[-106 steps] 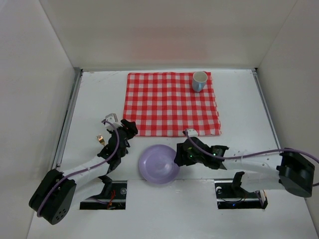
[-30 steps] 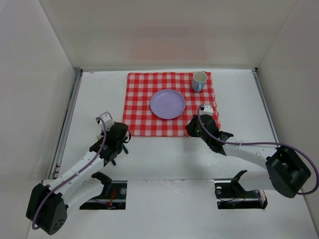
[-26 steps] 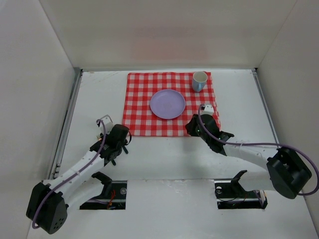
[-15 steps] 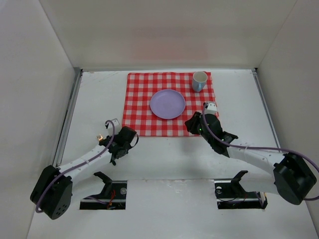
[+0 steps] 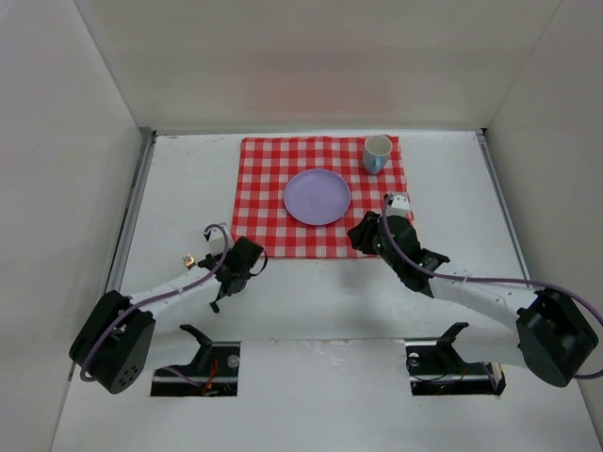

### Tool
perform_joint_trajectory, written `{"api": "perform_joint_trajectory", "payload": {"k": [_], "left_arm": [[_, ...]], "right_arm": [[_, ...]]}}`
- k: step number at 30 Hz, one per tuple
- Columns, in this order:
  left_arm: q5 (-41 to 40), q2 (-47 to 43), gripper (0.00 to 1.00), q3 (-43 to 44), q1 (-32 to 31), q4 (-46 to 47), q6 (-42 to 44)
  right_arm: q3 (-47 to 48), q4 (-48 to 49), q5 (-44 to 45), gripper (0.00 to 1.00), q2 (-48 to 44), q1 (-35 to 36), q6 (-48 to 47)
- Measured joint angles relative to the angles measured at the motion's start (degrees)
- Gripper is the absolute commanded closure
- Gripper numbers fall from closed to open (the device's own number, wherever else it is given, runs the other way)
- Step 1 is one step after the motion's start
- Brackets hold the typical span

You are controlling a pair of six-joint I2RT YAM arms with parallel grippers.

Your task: Set the dinner table for one person

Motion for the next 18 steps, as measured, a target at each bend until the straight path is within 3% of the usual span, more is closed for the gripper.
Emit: {"api": "perform_joint_trajectory", "payload": {"k": [2, 8, 13, 18], "left_arm": [[-0.22, 0.68, 0.72, 0.11, 0.11, 1.22, 0.24], [-0.33, 1.4, 0.93, 0.11, 1.18, 3.37, 1.33], [-0.15, 0.28, 0.96, 0.11, 1.09, 2.4, 2.58], [-1.03, -7.04, 0.96, 2.58, -2.47, -4.04, 3.48]], "right_arm": [[0.0, -0.02, 0.0, 0.58, 0.0, 0.0, 0.0], [-0.02, -0.02, 0.0, 0.56, 0.0, 0.0, 0.0], [-0.72, 0.11, 0.13, 0.46, -1.2, -0.17, 0.11], [-2.03, 0.22, 0.61, 0.42, -3.54, -0.92, 0.2]]}}
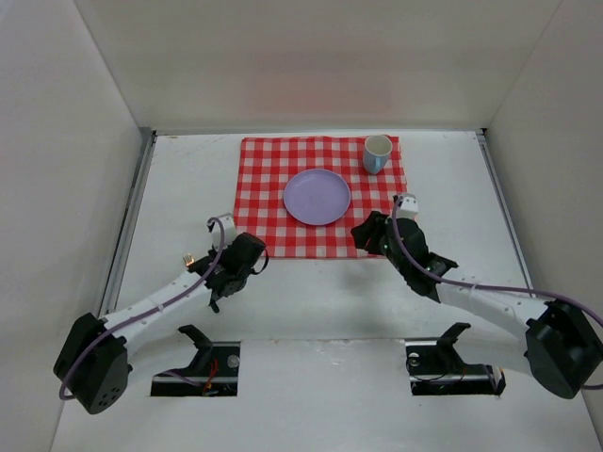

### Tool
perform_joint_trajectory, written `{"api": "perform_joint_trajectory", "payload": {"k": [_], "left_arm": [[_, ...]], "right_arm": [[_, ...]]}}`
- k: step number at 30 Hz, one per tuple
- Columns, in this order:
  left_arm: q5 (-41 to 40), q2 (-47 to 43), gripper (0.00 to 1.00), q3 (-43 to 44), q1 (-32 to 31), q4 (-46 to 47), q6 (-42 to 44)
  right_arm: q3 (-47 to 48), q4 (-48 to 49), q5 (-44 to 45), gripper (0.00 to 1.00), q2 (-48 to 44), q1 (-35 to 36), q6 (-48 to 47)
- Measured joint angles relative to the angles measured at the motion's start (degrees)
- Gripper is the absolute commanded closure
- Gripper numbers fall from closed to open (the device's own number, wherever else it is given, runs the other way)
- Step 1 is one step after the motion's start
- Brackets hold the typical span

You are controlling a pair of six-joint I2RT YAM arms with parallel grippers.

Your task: Set the dinner table for one person

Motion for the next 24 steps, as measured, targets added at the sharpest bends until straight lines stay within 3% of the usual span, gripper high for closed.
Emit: {"api": "perform_joint_trajectory", "payload": {"k": [5, 10, 15, 24], "left_arm": [[-2.62, 0.44, 0.96, 10.97, -9.77, -2.19, 0.61], [-3.39, 12.37, 0.96, 21.7, -17.27, 4.79, 3.39], [-0.31, 29.42, 0.96, 33.18, -19.71, 14.01, 7.3], [5.33, 51.65, 0.96, 54.31, -19.82, 21.42, 9.33]], "right_arm": [[-1.9, 0.11, 1.66, 0.34, -3.3, -3.13, 1.01], [-4.39, -0.72, 4.31, 0.31, -7.72, -10.75, 4.26], [-6.8, -2.19, 5.29, 0.3, -10.75, -17.73, 7.87], [-7.5, -2.54, 4.04, 0.3, -11.34, -18.34, 9.88]]}}
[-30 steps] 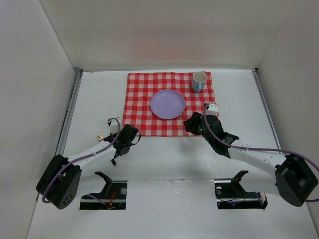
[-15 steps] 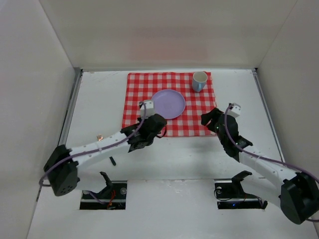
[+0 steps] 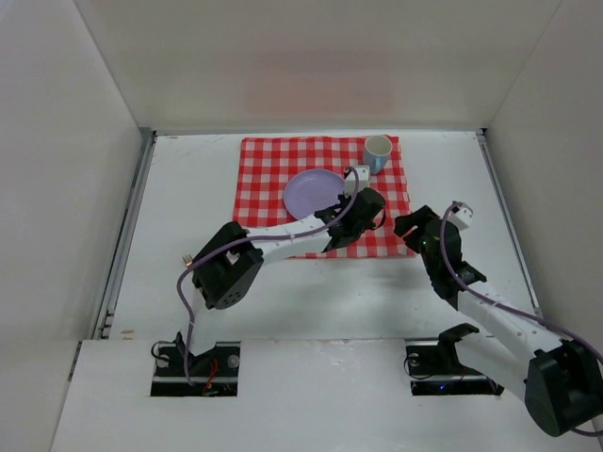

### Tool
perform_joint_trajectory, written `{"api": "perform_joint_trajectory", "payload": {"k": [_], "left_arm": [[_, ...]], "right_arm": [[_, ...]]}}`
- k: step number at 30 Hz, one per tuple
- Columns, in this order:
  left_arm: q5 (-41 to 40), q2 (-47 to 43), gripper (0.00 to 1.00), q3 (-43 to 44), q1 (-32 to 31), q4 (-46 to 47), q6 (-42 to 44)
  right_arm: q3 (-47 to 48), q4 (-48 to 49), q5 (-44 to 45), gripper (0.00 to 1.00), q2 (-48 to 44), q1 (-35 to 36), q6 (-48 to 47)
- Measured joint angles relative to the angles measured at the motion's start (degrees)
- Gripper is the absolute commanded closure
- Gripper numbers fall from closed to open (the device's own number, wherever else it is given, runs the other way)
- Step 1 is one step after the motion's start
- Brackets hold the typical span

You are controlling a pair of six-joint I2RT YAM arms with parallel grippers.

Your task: Set the dinner table for one person

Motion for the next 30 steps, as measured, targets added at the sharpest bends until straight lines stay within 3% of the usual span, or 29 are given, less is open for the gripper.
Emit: {"api": "perform_joint_trajectory", "payload": {"k": [10, 22, 30], "left_arm": [[2.49, 12.85, 0.95, 9.84, 2.4, -0.87, -0.61], [3.58, 18.95, 0.93, 15.45, 3.58, -2.51, -4.0], [3.06, 19.87, 0.73, 15.63, 3.58, -4.33, -7.56]], "right_arm": [[-0.79, -0.28, -0.7, 0.3, -2.12, -0.44, 0.42], [-0.81, -0.28, -2.1, 0.3, -1.6, -0.44, 0.46], [-0.81, -0.28, -2.56, 0.3, -1.62, -0.44, 0.46]]}}
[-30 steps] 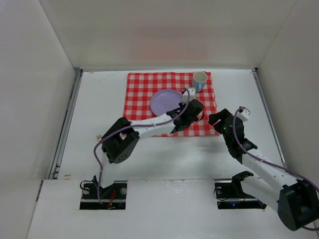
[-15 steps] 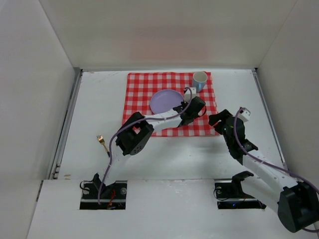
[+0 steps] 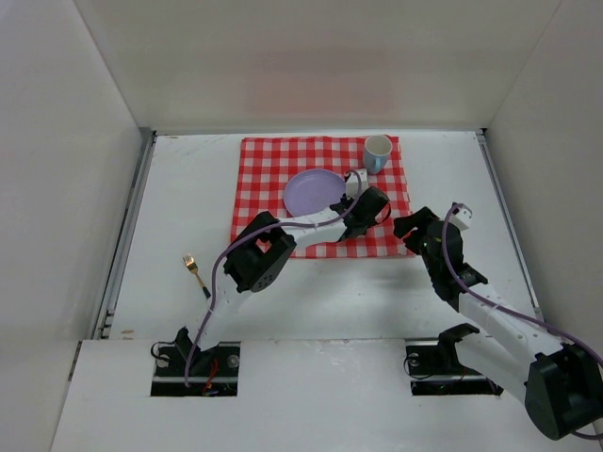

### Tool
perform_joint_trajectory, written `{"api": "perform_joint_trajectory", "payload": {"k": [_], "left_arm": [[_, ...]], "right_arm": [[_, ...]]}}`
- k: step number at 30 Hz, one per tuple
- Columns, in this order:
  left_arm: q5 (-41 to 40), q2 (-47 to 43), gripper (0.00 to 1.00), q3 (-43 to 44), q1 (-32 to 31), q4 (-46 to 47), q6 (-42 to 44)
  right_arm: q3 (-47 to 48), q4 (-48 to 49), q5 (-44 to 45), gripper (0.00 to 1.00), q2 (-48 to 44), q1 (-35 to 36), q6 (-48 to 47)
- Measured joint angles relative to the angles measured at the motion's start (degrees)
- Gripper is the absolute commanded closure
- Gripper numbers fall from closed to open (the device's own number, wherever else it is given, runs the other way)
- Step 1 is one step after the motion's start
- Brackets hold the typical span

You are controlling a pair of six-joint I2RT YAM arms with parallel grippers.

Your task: Set the dinner table for one person

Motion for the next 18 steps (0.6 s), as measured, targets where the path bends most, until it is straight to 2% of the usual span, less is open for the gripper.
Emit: {"api": "perform_joint_trajectory", "payload": {"k": [3, 7, 12, 14, 16, 18], "left_arm": [[-0.13, 0.0, 0.67, 0.0, -0.07, 0.07, -0.46], [-0.13, -1.97, 0.64, -1.77, -0.48, 0.9, -0.11], [-0.09, -13.16, 0.65, -10.14, -1.27, 3.26, 1.55], [-0.15, -21.29, 0.67, -16.26, -1.33, 5.29, 2.34], [-0.42, -30.86, 0.74, -23.54, -0.76, 7.37, 3.02], [-1.05, -40.48, 0.81, -31.23, 0.61, 8.68, 3.48]], "right_arm": [[0.0, 0.0, 0.0, 0.3, 0.0, 0.0, 0.0], [0.0, 0.0, 0.02, 0.3, 0.0, 0.0, 0.0], [-0.02, 0.0, 0.07, 0.32, 0.0, 0.02, 0.0], [-0.04, 0.0, 0.07, 0.42, 0.0, 0.04, 0.0], [-0.04, 0.04, 0.09, 0.58, 0.0, 0.2, -0.11], [-0.04, 0.13, 0.22, 0.68, 0.02, 0.59, -0.2]]}}
